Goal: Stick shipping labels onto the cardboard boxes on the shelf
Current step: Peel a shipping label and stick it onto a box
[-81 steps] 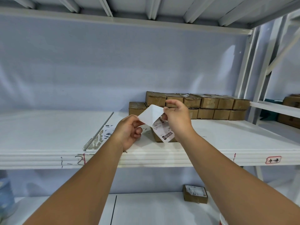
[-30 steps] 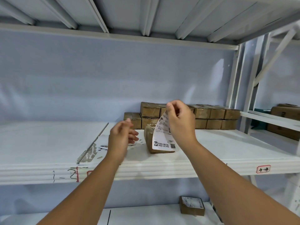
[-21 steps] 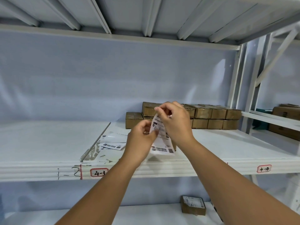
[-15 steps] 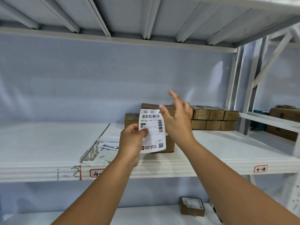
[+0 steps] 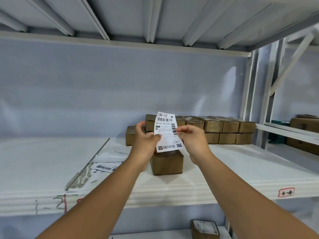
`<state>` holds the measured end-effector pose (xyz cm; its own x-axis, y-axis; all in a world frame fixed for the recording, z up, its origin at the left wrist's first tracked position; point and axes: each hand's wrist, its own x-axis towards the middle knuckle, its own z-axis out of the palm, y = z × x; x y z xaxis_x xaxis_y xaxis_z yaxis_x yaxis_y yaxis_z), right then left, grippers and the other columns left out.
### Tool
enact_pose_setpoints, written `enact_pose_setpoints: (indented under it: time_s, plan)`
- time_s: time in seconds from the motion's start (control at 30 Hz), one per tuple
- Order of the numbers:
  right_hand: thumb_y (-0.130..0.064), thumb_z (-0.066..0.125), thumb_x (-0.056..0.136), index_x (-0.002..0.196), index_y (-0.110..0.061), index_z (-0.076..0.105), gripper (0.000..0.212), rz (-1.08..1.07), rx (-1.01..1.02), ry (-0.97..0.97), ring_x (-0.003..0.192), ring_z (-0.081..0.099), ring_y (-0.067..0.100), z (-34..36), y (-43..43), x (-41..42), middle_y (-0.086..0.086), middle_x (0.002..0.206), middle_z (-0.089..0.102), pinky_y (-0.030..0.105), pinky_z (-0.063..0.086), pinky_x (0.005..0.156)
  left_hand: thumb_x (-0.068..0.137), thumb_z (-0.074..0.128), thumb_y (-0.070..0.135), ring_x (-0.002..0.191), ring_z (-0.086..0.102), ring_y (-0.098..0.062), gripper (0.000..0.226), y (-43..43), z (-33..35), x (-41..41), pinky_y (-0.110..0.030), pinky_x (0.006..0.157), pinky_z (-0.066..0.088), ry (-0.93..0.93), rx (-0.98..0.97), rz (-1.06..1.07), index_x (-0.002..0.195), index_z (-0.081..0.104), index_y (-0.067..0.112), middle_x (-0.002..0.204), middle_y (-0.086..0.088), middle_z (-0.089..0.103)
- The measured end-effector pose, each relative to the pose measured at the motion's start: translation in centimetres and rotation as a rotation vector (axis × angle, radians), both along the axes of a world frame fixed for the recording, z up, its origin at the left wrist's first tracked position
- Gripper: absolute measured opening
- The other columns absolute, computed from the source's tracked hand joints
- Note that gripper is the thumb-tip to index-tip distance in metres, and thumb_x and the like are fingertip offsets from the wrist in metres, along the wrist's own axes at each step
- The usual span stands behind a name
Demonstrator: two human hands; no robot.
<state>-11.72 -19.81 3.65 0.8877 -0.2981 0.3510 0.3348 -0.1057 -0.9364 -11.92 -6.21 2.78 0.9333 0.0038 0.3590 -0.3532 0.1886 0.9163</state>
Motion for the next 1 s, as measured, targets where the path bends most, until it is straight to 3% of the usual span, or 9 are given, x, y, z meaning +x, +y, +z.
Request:
enact_pose_setpoints:
  time_s: [0.1, 0.2, 0.37, 0.5, 0.63, 0.7, 0.87, 1.0]
  plan:
    - [0.002, 0.054, 0.091, 0.078, -0.012, 0.068, 0.024, 0.019, 0.093, 0.034, 0.088, 0.069, 0.026, -0.7, -0.4, 1.6, 0.010, 0.100, 0.071, 0.027, 0.055, 0.064, 0.090, 0.057, 0.002, 0.072, 0.064, -0.001, 0.067, 0.5, -0.7, 1.5, -0.011, 0.055, 0.050, -0.148, 0.227, 0.054, 0.139, 0.020, 0.028, 0.089, 0.010, 0.063]
    - [0.000, 0.058, 0.089, 0.080, -0.013, 0.072, 0.022, 0.070, 0.157, 0.048, 0.094, 0.069, 0.029, -1.7, -0.6, 2.6, 0.009, 0.108, 0.070, 0.041, 0.057, 0.084, 0.087, 0.061, 0.003, 0.069, 0.065, -0.002, 0.073, 1.4, -1.5, 2.6, -0.011, 0.057, 0.049, -0.216, 0.278, 0.115, 0.140, 0.020, 0.033, 0.100, 0.006, 0.061]
    - [-0.001, 0.059, 0.088, 0.086, -0.011, 0.074, 0.018, 0.088, 0.247, 0.031, 0.096, 0.069, 0.030, -3.2, -0.6, 3.3, 0.011, 0.097, 0.073, 0.046, 0.054, 0.090, 0.087, 0.061, 0.000, 0.071, 0.063, 0.001, 0.030, 2.0, -2.3, 3.5, -0.014, 0.060, 0.051, -0.270, 0.300, 0.101, 0.104, 0.053, 0.023, 0.111, -0.004, 0.061]
    - [0.000, 0.059, 0.088, 0.091, -0.006, 0.073, 0.015, 0.110, 0.334, 0.000, 0.096, 0.069, 0.031, -3.1, -0.8, 3.4, 0.013, 0.098, 0.073, 0.048, 0.052, 0.092, 0.089, 0.061, 0.016, 0.092, 0.064, -0.021, 0.009, 1.9, -2.5, 4.1, -0.035, 0.085, 0.054, -0.279, 0.268, 0.138, 0.093, 0.058, 0.023, 0.104, -0.003, 0.064]
    - [0.004, 0.055, 0.089, 0.094, -0.003, 0.069, 0.017, 0.152, 0.376, -0.054, 0.091, 0.068, 0.032, -3.0, -0.8, 2.7, 0.020, 0.103, 0.070, 0.043, 0.055, 0.086, 0.090, 0.058, 0.029, 0.094, 0.065, -0.012, 0.020, 1.8, -2.8, 3.5, -0.025, 0.085, 0.051, -0.252, 0.280, 0.040, 0.109, 0.051, 0.027, 0.104, 0.001, 0.065]
    - [0.004, 0.056, 0.089, 0.092, -0.006, 0.069, 0.017, 0.186, 0.378, -0.052, 0.083, 0.068, 0.027, -3.0, -0.8, 2.5, 0.017, 0.100, 0.070, 0.037, 0.057, 0.077, 0.091, 0.055, 0.034, 0.093, 0.068, -0.013, 0.027, 1.8, -2.9, 3.3, -0.030, 0.091, 0.050, -0.204, 0.256, -0.023, 0.116, 0.046, 0.028, 0.101, 0.000, 0.069]
    - [0.002, 0.059, 0.088, 0.094, -0.006, 0.070, 0.015, 0.193, 0.344, -0.018, 0.074, 0.072, 0.020, -3.2, -0.9, 2.2, 0.002, 0.079, 0.075, 0.031, 0.060, 0.066, 0.094, 0.052, 0.025, 0.083, 0.068, -0.003, 0.022, 1.9, -2.6, 2.9, -0.024, 0.084, 0.054, -0.208, 0.232, -0.052, 0.116, 0.046, 0.027, 0.090, 0.009, 0.070]
    - [0.004, 0.058, 0.089, 0.091, -0.005, 0.070, 0.015, 0.181, 0.361, -0.027, 0.073, 0.071, 0.020, -3.3, -1.1, 1.9, 0.008, 0.081, 0.074, 0.027, 0.057, 0.058, 0.092, 0.058, 0.021, 0.091, 0.068, -0.011, 0.020, 2.0, -2.8, 2.9, -0.039, 0.091, 0.052, -0.249, 0.310, -0.023, 0.108, 0.052, 0.031, 0.087, 0.005, 0.073]
